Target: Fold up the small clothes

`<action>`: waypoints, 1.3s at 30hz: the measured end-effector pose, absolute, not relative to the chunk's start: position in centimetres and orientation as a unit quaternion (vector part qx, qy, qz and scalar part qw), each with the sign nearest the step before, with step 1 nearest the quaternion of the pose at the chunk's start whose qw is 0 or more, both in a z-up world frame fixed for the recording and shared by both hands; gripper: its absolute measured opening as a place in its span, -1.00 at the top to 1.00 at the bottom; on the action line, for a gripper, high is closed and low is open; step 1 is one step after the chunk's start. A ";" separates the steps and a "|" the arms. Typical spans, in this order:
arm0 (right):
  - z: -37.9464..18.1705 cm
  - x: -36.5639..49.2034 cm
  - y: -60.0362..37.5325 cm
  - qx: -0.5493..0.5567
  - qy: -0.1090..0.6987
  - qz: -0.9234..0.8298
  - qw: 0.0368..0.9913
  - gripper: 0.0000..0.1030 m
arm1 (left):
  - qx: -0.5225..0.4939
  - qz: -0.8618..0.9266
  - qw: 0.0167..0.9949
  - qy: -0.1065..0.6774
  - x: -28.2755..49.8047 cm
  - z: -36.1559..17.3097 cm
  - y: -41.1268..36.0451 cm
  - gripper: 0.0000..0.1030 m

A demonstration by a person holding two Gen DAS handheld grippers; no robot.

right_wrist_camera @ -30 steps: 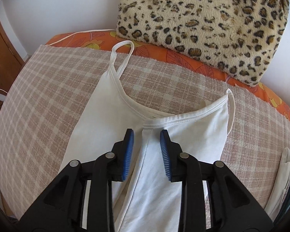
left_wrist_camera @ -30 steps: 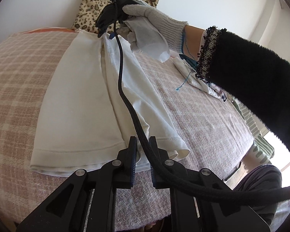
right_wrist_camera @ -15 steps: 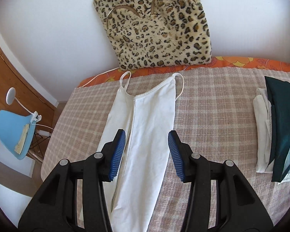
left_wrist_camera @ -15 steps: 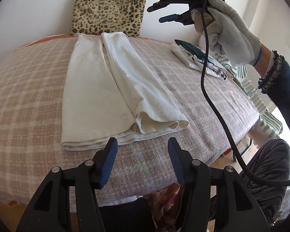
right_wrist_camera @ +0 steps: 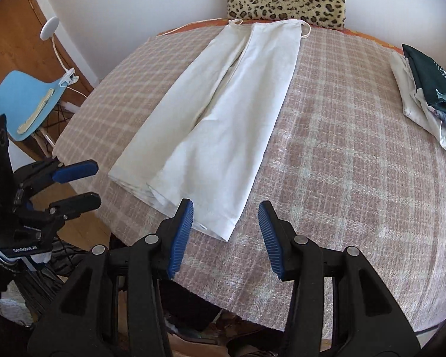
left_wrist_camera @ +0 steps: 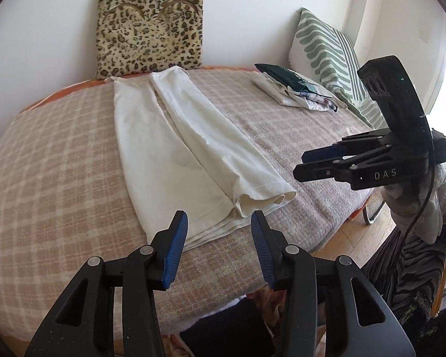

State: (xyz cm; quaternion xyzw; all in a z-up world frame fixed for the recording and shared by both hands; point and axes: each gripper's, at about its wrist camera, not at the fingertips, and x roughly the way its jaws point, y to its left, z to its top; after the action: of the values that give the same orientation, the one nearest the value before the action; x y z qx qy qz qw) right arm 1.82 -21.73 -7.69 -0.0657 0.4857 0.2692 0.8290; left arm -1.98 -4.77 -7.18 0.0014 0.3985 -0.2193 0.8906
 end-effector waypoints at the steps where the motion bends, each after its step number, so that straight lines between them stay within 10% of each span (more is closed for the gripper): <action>1: -7.9 1.0 -21.2 -0.084 0.479 0.270 0.831 0.07 | 0.000 -0.228 0.886 0.403 -1.4 -7.3 -4.9 0.26; 22: -11.9 -1.1 -16.9 -0.247 0.431 0.215 0.841 0.15 | -0.026 -0.255 0.859 0.444 2.2 -9.7 -6.5 0.82; 32: -11.5 -0.6 -17.6 -0.224 0.426 0.195 0.854 0.64 | 0.011 -0.251 0.866 0.433 2.1 -9.8 -8.0 0.64; 34: -11.8 -0.8 -17.4 -0.227 0.427 0.195 0.853 0.79 | 0.013 -0.249 0.863 0.440 2.3 -10.2 -8.4 0.93; 39: -10.5 -2.1 -18.1 -0.236 0.395 0.184 0.869 0.96 | -0.056 -0.261 0.861 0.432 1.6 -9.4 -7.0 0.93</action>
State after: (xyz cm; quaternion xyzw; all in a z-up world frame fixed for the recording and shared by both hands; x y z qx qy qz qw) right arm -2.07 -18.10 -10.55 -0.2361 0.3948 0.1840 0.8686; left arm 1.57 -7.04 -9.44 -0.0563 0.4325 -0.2607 0.8613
